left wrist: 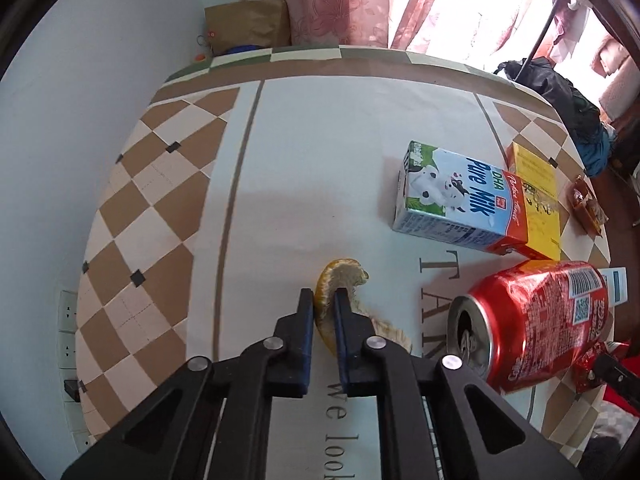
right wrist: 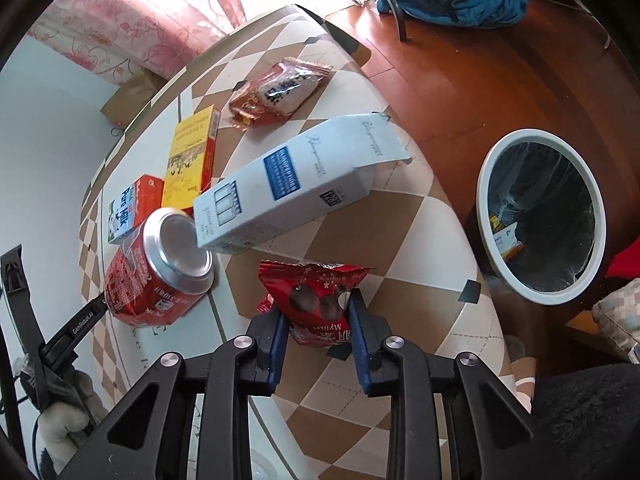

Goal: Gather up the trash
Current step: 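Grasp the red candy wrapper with the right tool while the left tool grasps the bread slice, then carry the wrapper and bread over the bin and open both tools to drop them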

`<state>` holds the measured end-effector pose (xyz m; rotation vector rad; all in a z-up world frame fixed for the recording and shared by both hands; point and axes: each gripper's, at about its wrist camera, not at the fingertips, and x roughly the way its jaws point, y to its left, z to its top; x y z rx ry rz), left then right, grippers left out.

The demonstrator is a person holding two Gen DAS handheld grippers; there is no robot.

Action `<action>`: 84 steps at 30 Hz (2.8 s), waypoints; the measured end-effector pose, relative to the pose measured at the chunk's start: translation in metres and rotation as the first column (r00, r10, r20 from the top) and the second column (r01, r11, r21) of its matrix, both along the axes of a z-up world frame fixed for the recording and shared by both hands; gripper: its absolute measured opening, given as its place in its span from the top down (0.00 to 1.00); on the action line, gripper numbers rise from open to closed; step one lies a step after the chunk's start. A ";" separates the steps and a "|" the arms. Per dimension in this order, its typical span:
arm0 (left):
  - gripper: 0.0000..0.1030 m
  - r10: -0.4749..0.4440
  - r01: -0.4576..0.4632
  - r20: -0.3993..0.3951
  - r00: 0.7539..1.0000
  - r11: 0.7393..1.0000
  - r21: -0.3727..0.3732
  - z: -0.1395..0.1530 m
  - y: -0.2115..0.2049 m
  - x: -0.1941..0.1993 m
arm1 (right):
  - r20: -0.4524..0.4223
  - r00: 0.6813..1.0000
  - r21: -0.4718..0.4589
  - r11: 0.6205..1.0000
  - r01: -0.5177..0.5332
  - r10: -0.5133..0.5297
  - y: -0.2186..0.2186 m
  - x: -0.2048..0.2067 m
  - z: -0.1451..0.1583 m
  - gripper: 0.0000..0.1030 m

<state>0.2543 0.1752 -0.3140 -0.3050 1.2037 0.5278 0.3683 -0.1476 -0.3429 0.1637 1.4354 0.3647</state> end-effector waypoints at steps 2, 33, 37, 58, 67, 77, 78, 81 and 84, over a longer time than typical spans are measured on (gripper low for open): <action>0.96 0.004 -0.004 0.007 1.000 1.000 0.024 0.006 -0.002 -0.007 | 0.003 1.000 0.003 1.000 -0.011 0.011 0.002 -0.003 0.002 0.72; 0.96 -0.215 0.170 0.283 0.935 0.970 0.175 0.181 -0.193 -0.034 | 0.241 0.967 0.070 0.992 -0.101 0.081 -0.113 -0.028 0.141 0.73; 0.96 -0.304 0.268 0.290 0.908 0.951 0.156 0.179 -0.249 0.002 | 0.259 0.965 0.035 0.998 -0.052 0.042 -0.165 -0.010 0.148 0.73; 0.95 -0.564 0.556 0.029 0.825 0.801 -0.222 -0.006 -0.422 0.180 | -0.006 0.992 -0.113 0.986 0.125 -0.127 -0.345 0.113 -0.033 0.73; 0.83 -0.514 0.467 -0.075 0.854 0.824 -0.321 -0.056 -0.412 0.207 | -0.123 0.986 -0.124 0.988 0.096 -0.111 -0.340 0.134 -0.109 0.72; 0.10 -0.465 0.430 -0.131 0.876 0.874 -0.224 -0.055 -0.398 0.197 | -0.120 0.979 -0.137 0.980 0.145 -0.162 -0.344 0.145 -0.120 0.20; 0.06 -0.463 0.431 -0.133 0.877 0.878 -0.210 -0.053 -0.398 0.194 | -0.117 0.979 -0.140 0.979 0.150 -0.167 -0.346 0.145 -0.118 0.16; 0.04 -0.457 0.432 -0.128 0.880 0.884 -0.181 -0.047 -0.396 0.188 | -0.116 0.978 -0.164 0.974 0.154 -0.174 -0.350 0.139 -0.112 0.00; 0.00 -0.452 0.434 -0.120 0.884 0.888 -0.149 -0.042 -0.395 0.182 | -0.113 0.980 -0.201 0.969 0.140 -0.165 -0.350 0.132 -0.105 0.00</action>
